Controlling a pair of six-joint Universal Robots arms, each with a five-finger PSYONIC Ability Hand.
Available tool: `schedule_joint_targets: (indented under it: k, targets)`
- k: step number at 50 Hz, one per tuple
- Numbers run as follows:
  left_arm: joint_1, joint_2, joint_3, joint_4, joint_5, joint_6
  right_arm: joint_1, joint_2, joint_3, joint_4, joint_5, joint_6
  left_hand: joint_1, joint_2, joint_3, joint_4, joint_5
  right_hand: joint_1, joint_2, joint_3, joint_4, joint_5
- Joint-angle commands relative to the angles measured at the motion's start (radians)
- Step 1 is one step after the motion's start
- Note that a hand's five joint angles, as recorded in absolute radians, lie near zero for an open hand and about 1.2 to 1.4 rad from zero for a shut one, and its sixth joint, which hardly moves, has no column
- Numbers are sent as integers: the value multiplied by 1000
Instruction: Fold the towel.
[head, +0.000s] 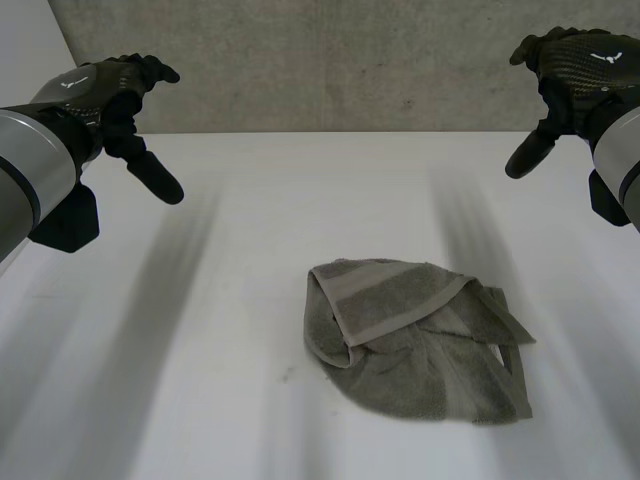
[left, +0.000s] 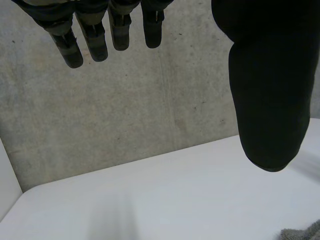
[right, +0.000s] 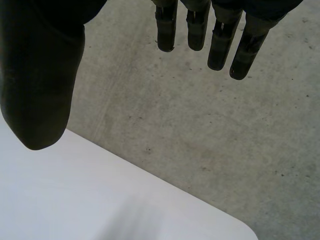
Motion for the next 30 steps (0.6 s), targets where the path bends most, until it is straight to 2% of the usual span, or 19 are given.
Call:
schedule_joint_targets:
  k: [1, 2, 4, 5, 6, 7, 9, 11, 13, 15, 16, 20, 21, 23, 26, 30]
  targets:
    - [-4, -2, -22, 6, 8, 1, 13, 26, 12, 25, -97, -93, 19, 28, 26, 27, -6, -58, -84, -73, -89, -61]
    - [-8, -10, -31, 14, 10, 0, 13, 26, 12, 26, -97, -93, 22, 31, 29, 30, -3, -58, -84, -73, -89, -61]
    - [-11, -31, -35, 27, 10, 0, 25, 75, 29, 100, -195, -261, 25, 34, 32, 33, 0, -58, -84, -73, -89, -61]
    - [-11, -32, -35, 28, 10, 0, 25, 76, 29, 101, -195, -262, 25, 34, 32, 33, 0, -58, -84, -73, -89, -61]
    - [-18, -63, -36, 46, 10, 0, 37, 103, 41, 139, -229, -349, 28, 37, 35, 36, 3, -58, -84, -73, -89, -61]
    - [-34, -100, -38, 61, 11, 0, 37, 103, 41, 139, -229, -349, 31, 39, 38, 39, 6, -58, -84, -73, -89, -61]
    - [-58, -140, -42, 78, 13, 1, 69, 147, 58, 174, -238, -476, 34, 42, 41, 42, 9, -58, -84, -73, -89, -61]
    - [-89, -183, -47, 94, 16, 1, 74, 164, 64, 174, -218, -498, 40, 48, 47, 48, 14, -58, -84, -73, -89, -61]
    - [-132, -269, -47, 132, 40, 3, 72, 183, 66, 174, -188, -492, 46, 54, 52, 53, 20, -58, -84, -73, -89, -61]
    - [-147, -304, -47, 152, 65, 3, 71, 183, 81, 162, -120, -471, 58, 66, 64, 65, 32, -58, -84, -73, -89, -61]
    - [-147, -305, -47, 152, 65, 3, 71, 183, 81, 162, -120, -471, 58, 66, 64, 65, 32, -58, -84, -73, -89, -61]
    - [-195, -380, -50, 195, 163, 6, 37, 178, 170, 118, -68, -414, 116, 124, 123, 124, 91, -58, -84, -73, -89, -61]
    - [-214, -396, -50, 198, 201, 14, 37, 178, 170, 118, -68, -414, 140, 148, 146, 147, 114, -58, -84, -73, -89, -61]
    - [-230, -412, -50, 201, 232, 24, -41, 163, 275, 102, -77, -406, 154, 163, 161, 162, 129, -58, -84, -73, -89, -61]
    - [-262, -441, -47, 215, 266, 64, -72, 143, 334, 87, -89, -405, 160, 169, 167, 168, 135, -58, -84, -73, -89, -61]
    - [-299, -475, -39, 250, 271, 126, -136, 70, 516, -5, -179, -408, 193, 201, 199, 200, 167, -58, -84, -73, -89, -61]
